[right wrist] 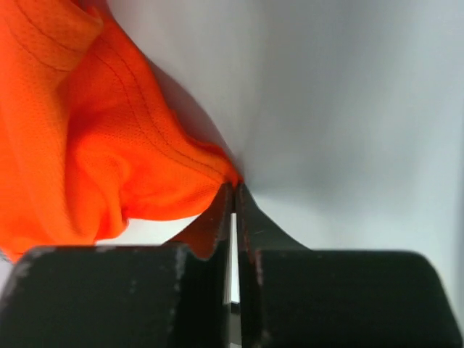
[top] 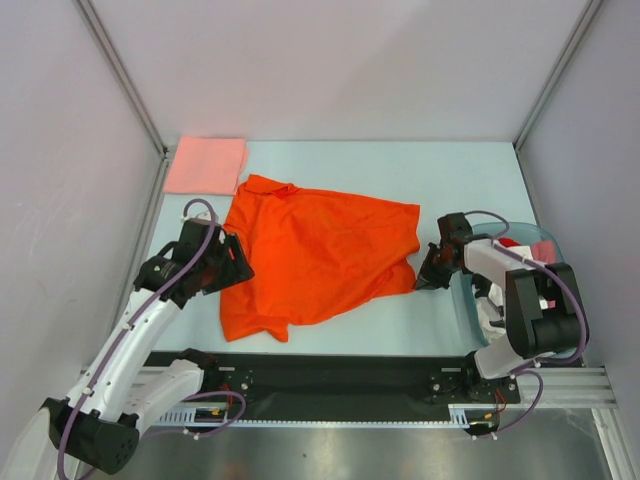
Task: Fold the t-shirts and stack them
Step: Flatten the tshirt out
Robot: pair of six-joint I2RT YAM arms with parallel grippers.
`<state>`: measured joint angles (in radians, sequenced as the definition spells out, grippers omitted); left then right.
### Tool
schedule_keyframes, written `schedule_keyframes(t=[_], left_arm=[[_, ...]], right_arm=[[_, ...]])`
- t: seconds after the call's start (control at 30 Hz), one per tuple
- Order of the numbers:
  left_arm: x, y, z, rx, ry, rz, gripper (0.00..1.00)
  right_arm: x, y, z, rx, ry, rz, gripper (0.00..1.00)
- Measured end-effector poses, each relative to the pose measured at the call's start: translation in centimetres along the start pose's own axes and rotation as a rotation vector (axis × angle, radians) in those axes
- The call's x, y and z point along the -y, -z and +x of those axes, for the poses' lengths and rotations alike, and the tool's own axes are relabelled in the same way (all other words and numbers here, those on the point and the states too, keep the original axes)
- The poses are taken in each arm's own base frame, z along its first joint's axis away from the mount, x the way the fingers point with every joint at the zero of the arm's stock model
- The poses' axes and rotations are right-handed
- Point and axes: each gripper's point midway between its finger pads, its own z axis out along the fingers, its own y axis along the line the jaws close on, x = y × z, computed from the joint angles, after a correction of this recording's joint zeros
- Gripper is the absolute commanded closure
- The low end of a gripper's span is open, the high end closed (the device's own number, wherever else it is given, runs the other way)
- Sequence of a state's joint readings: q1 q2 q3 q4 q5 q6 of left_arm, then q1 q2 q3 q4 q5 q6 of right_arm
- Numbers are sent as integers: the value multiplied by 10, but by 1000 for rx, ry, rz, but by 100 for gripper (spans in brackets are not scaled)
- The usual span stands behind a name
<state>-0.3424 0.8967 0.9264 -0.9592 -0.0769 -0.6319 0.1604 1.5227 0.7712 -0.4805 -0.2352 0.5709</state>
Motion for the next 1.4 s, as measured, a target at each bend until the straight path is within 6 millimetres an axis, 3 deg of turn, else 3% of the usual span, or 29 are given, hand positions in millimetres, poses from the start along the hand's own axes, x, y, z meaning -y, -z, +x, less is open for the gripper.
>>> schedule_keyframes(t=[0.07, 0.17, 0.37, 0.47, 0.67, 0.83, 1.03, 1.17, 1.3, 1.4], left_arm=[[-1, 2, -1, 1, 3, -7, 30], [-1, 7, -6, 11, 7, -9, 29], [1, 15, -17, 21, 13, -22, 26], [-3, 12, -14, -3, 15, -47, 26], [-6, 13, -11, -23, 25, -55, 25], [-7, 10, -5, -46, 27, -51, 18], [-30, -4, 9, -92, 107, -121, 26], [-50, -17, 21, -111, 220, -154, 28], [-52, -36, 30, -143, 272, -142, 18], [-54, -54, 34, -206, 291, -176, 19]], right_arm=[[0, 3, -1, -10, -6, 16, 100], [-5, 24, 2, -33, -8, 38, 100], [-18, 104, 18, 26, 14, 0, 100], [-8, 123, 35, 23, -1, 6, 100], [18, 108, 64, -106, -46, 86, 100], [22, 97, 60, -126, -30, 112, 100], [32, 89, 42, -84, -24, 156, 100], [33, 97, 10, 8, -35, 171, 100], [20, 106, -23, 85, -29, 142, 100], [12, 109, -36, 112, -8, 121, 100]])
